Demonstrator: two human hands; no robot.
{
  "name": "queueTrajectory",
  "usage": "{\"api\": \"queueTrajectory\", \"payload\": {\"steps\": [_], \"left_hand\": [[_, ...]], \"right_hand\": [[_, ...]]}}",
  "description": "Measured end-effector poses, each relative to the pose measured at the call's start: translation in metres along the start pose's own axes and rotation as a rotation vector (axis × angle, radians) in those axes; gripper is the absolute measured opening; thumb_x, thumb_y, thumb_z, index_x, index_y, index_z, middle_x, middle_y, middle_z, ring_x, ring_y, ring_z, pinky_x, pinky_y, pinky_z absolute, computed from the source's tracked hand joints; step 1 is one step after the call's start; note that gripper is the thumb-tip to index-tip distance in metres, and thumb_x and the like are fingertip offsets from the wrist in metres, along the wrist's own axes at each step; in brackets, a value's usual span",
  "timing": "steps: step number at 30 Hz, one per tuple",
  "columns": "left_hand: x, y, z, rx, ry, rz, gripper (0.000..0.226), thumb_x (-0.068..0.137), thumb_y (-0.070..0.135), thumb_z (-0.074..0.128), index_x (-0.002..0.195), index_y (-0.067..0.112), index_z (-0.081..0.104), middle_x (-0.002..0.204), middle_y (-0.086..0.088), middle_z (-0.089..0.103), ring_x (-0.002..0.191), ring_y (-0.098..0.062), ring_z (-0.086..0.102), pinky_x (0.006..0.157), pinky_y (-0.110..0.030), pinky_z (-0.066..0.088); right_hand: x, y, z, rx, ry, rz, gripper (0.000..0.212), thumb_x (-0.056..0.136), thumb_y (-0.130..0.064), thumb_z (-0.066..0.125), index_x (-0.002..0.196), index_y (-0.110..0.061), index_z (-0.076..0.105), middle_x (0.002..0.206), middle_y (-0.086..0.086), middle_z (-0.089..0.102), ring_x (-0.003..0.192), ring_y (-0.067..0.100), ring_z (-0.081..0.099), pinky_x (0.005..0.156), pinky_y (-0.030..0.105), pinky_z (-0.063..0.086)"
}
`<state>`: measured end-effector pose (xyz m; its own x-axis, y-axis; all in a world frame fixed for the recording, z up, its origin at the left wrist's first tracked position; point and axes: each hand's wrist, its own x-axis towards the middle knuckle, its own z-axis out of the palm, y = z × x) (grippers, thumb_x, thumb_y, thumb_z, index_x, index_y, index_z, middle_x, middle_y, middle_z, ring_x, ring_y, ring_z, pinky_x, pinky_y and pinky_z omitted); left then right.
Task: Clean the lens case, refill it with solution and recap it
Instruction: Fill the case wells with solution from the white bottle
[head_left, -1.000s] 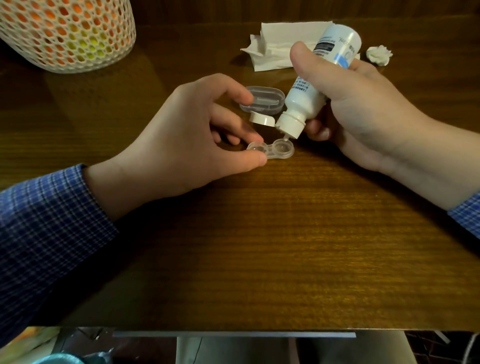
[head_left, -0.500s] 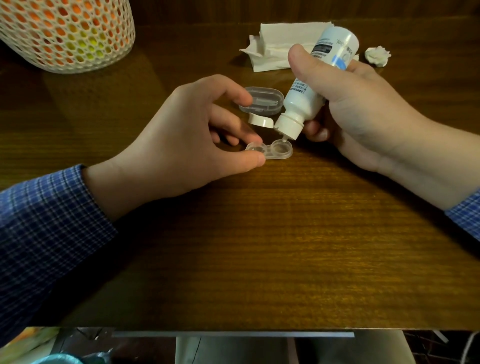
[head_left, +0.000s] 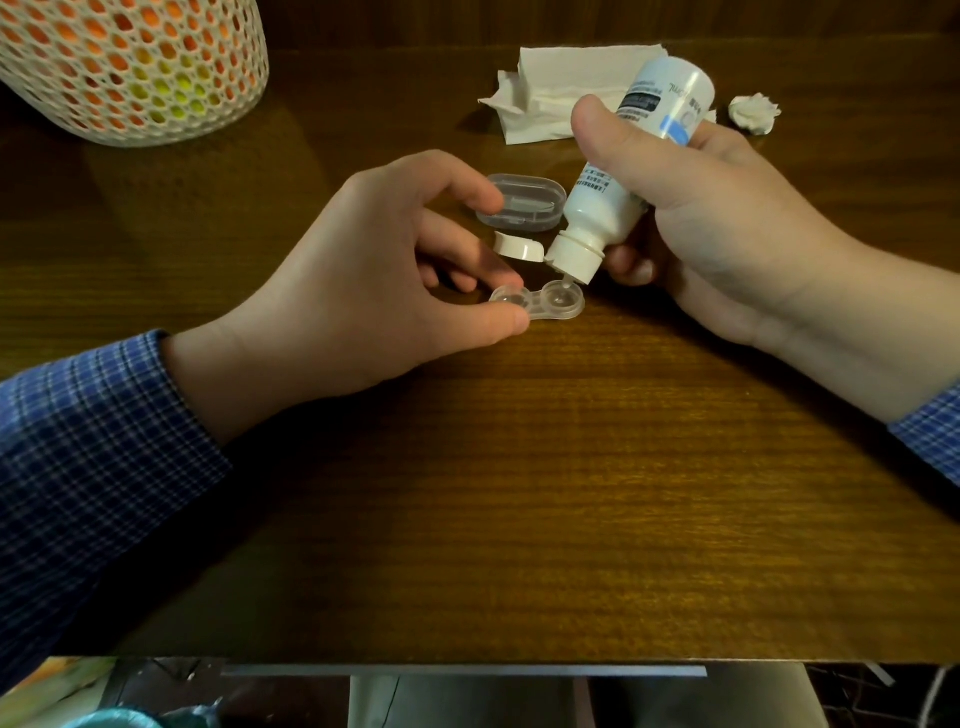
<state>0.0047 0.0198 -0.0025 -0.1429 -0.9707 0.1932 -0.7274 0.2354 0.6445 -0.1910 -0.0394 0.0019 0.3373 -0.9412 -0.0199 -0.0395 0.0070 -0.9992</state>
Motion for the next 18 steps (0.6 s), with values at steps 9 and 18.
{"api": "queueTrajectory", "payload": {"steps": [9,18], "left_hand": [[0.0007,-0.0027,0.0,0.011,0.0,-0.001,0.076,0.063,0.052,0.083,0.131,0.028,0.057,0.084,0.025,0.075,0.087,0.015,0.069,0.074,-0.003,0.052],[-0.0002,-0.0001,-0.0002,-0.005,-0.001,-0.003,0.075,0.062,0.053,0.082,0.129,0.03,0.057,0.09,0.036,0.072,0.086,0.015,0.069,0.075,-0.003,0.051]], "right_hand": [[-0.0006,-0.0004,0.0016,-0.01,0.013,0.008,0.022,0.095,-0.045,0.067,0.097,-0.025,0.059,0.067,-0.012,0.065,0.058,0.006,0.056,0.044,0.018,0.04],[-0.0004,-0.0005,0.0005,-0.002,0.014,0.014,0.025,0.094,-0.047,0.069,0.091,-0.024,0.059,0.066,-0.01,0.065,0.056,0.008,0.055,0.044,0.019,0.04]]}}
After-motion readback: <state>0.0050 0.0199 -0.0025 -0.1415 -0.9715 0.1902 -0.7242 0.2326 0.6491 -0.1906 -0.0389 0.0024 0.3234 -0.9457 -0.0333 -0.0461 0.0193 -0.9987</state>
